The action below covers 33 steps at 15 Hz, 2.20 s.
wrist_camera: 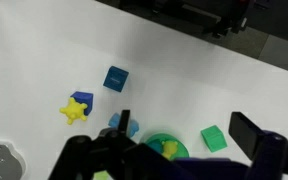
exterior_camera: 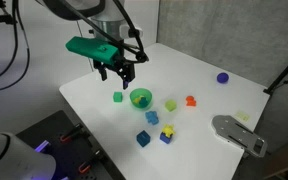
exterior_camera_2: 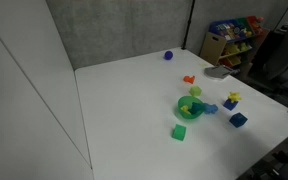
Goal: Put the yellow spiky toy in the green bowl
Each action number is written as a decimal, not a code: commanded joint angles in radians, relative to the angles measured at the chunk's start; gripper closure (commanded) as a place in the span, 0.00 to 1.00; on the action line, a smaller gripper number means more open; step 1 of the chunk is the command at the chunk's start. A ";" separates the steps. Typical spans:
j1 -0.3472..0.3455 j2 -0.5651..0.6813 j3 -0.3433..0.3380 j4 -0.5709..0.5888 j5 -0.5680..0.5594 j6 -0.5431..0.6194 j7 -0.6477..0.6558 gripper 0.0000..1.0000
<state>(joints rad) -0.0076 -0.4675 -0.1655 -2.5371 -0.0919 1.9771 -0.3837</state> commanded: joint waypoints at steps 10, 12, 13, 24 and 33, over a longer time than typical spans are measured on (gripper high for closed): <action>-0.004 0.139 0.031 0.070 0.020 0.138 0.072 0.00; -0.008 0.198 0.036 0.100 0.020 0.183 0.098 0.00; -0.010 0.234 0.037 0.117 0.022 0.203 0.109 0.00; -0.085 0.692 0.029 0.364 0.043 0.363 0.190 0.00; -0.116 1.004 -0.057 0.500 -0.085 0.553 0.341 0.00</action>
<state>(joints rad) -0.1261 0.4607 -0.1907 -2.0959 -0.1195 2.5114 -0.1097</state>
